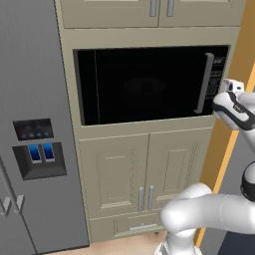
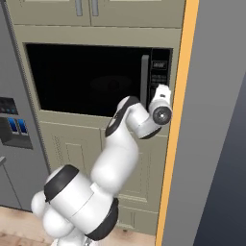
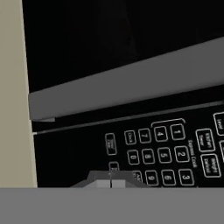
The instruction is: Place the bowl containing the onion and shrimp in the microwave. Close the microwave door and press the start button to microwave the meal.
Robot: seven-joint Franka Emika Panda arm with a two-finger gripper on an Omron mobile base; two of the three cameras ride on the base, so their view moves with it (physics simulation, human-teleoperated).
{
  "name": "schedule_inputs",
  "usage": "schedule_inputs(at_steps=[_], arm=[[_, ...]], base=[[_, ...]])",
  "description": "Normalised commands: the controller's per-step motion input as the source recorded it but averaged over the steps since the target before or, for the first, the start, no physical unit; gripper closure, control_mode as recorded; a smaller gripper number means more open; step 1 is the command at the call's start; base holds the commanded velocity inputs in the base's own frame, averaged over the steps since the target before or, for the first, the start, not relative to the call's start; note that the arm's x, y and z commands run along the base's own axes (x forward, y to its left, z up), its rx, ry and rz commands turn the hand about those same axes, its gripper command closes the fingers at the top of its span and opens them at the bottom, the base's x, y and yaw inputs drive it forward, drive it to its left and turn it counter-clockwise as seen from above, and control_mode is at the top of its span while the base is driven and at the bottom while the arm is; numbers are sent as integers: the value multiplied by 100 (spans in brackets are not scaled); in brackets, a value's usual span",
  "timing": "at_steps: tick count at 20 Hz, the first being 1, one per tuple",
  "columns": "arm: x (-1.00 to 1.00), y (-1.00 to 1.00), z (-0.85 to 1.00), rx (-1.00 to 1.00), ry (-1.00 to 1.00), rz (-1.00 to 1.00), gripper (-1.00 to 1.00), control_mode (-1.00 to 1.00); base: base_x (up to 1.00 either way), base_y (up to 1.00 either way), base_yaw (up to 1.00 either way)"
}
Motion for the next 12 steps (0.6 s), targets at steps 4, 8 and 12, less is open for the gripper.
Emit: schedule_inputs(at_steps=[4,8,12], arm=[[22,-6,-12,0,0,0,100,-100],[26,-3,-9,0,0,0,100,-100],[26,-5,-9,0,0,0,100,-100]], base=[[0,0,0],[0,0,0],[0,0,0]])
